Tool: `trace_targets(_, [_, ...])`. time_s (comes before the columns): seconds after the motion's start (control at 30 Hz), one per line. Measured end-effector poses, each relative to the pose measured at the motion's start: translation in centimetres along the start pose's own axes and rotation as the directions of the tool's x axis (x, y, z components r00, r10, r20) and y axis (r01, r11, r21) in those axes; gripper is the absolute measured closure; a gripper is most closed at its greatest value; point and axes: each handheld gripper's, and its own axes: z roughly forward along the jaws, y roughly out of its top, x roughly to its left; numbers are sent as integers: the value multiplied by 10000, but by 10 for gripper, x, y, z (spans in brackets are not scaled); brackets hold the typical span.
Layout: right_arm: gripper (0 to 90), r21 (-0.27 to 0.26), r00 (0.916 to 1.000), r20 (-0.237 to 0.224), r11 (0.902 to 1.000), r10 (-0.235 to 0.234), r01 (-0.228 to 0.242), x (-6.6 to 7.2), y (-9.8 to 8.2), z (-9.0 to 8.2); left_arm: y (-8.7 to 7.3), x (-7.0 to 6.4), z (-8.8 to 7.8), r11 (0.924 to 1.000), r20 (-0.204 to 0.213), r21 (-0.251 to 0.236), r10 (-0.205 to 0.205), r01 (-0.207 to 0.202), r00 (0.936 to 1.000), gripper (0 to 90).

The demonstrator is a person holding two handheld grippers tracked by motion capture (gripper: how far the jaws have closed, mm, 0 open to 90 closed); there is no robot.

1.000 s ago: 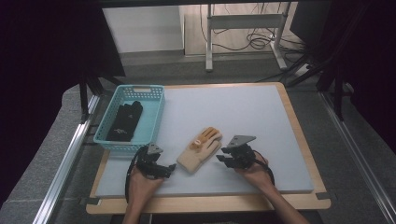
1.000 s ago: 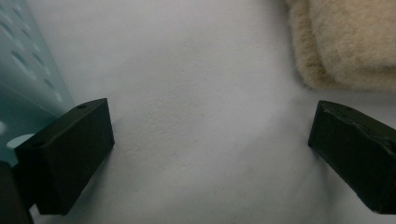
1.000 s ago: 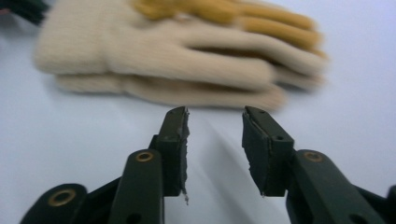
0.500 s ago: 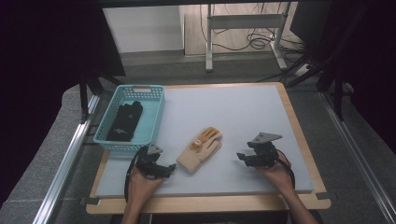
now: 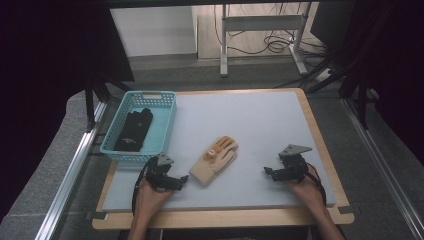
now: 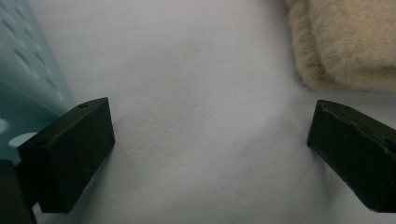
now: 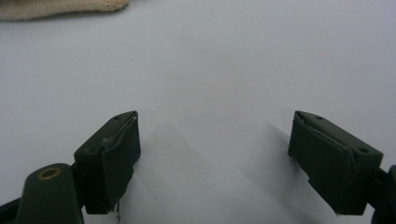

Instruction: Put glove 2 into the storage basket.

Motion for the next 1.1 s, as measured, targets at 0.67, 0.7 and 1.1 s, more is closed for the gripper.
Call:
trace_targets(0.67, [156,-26,10000,49,10000,16,-16,0,-1,0,40,-29,-14,9985,1272,-290,507,-474,9906,14])
trace_targets(0.7, [156,-27,10000,46,10000,18,-18,0,-1,0,45,-32,-13,9983,1338,-305,541,-504,9895,11])
trace_targets(1.1, [156,-43,10000,43,10000,33,-33,0,-1,0,98,-54,40,9947,1780,704,612,-747,9821,15])
